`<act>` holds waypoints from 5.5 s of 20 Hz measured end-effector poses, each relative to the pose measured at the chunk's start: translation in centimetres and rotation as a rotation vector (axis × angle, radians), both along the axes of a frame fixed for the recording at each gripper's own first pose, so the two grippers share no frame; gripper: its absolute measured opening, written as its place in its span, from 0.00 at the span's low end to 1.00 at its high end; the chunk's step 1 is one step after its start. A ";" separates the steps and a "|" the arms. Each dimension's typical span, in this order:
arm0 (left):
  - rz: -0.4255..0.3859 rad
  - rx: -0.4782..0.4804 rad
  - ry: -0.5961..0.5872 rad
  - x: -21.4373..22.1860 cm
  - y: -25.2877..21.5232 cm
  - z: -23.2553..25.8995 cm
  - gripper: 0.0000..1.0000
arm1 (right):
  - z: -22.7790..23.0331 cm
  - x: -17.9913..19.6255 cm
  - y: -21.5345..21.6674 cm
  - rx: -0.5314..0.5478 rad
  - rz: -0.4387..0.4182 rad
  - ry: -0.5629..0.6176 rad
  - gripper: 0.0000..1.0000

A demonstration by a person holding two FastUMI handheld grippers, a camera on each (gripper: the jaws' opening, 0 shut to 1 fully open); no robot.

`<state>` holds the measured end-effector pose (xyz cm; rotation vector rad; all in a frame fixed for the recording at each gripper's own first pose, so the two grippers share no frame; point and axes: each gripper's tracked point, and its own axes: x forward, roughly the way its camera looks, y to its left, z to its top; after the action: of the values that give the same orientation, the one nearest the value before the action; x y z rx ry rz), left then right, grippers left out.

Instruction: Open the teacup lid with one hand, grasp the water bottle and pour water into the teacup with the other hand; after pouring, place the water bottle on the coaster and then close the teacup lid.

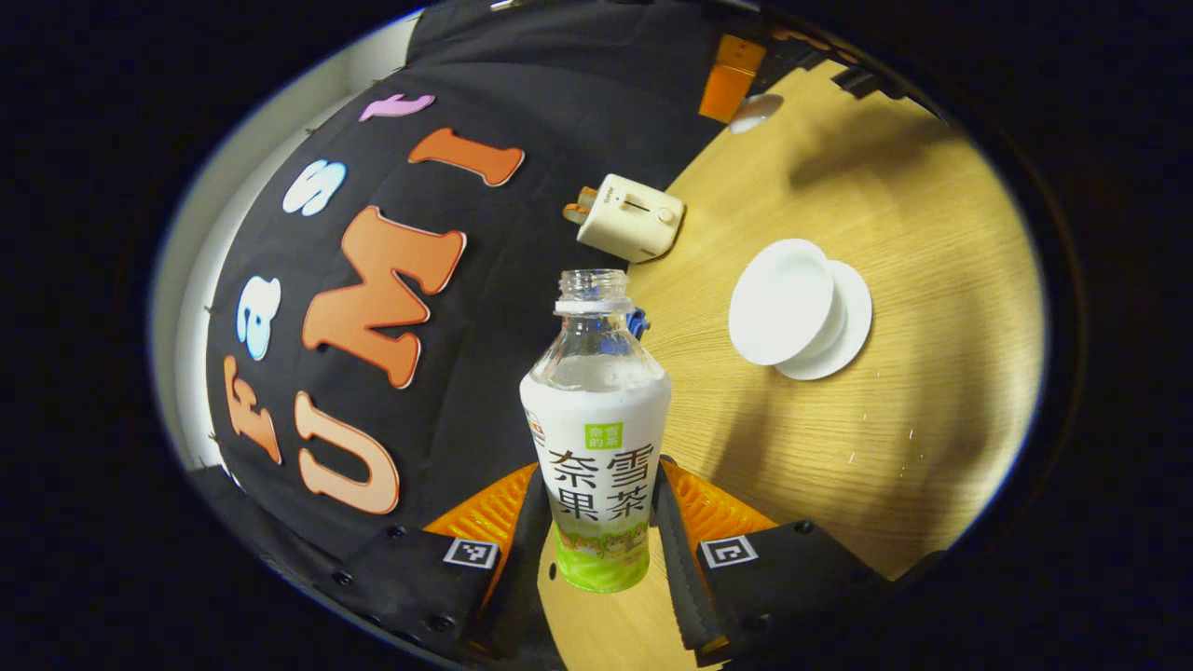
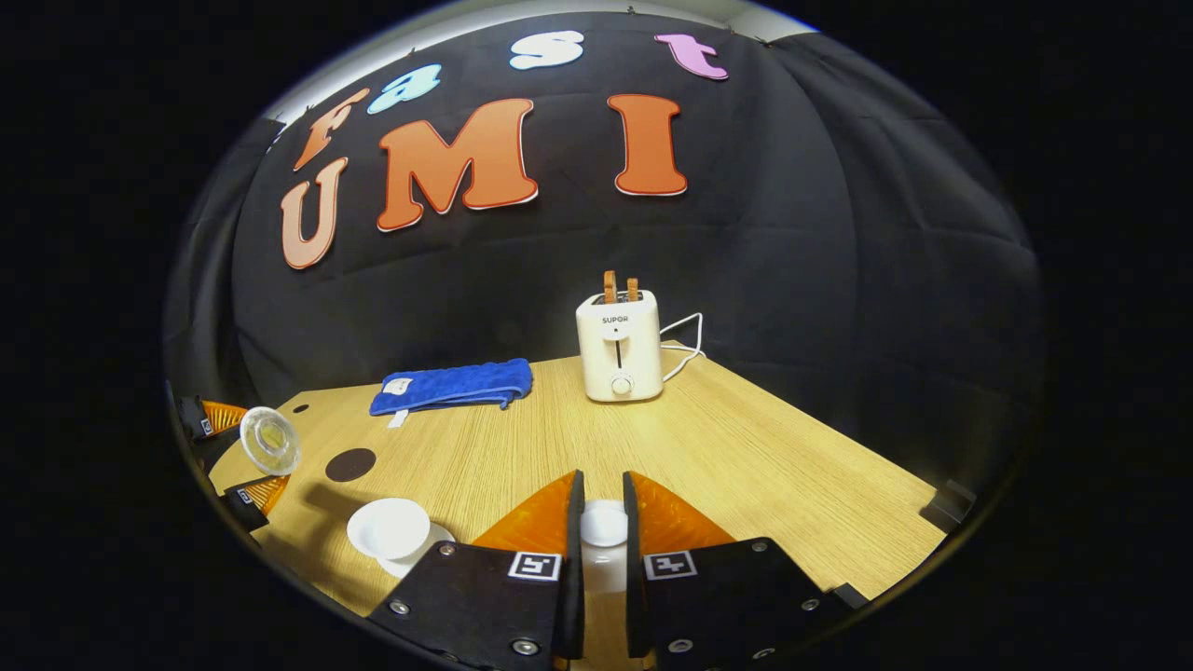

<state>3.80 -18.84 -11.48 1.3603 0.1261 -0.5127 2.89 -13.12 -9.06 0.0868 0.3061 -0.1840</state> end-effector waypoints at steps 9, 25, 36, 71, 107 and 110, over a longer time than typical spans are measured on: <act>-0.102 0.230 -0.027 0.6 -0.7 -0.7 0.61 | 0.1 -0.1 -0.3 0.004 -0.005 0.000 0.18; -0.189 0.513 -0.046 2.1 -1.1 -1.6 0.62 | 0.1 -0.4 -0.5 0.007 -0.012 0.001 0.18; -0.243 0.686 -0.090 3.5 -1.8 -1.1 0.63 | 0.3 -0.5 -0.8 0.009 -0.019 -0.004 0.18; -0.260 0.651 -0.068 3.2 -3.2 -0.7 0.61 | 0.0 -0.4 -1.4 0.007 -0.041 0.004 0.18; 0.505 -1.189 0.324 14.5 4.3 2.9 0.64 | -0.6 -0.3 -0.4 -0.010 -0.037 0.024 0.18; 0.547 -1.172 0.344 16.1 4.8 0.5 0.62 | -0.9 -0.3 -0.5 -0.006 -0.051 0.033 0.18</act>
<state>19.86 -14.08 -10.95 0.0614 0.3930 -0.2523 2.57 -13.64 -9.95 0.0855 0.3364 -0.2368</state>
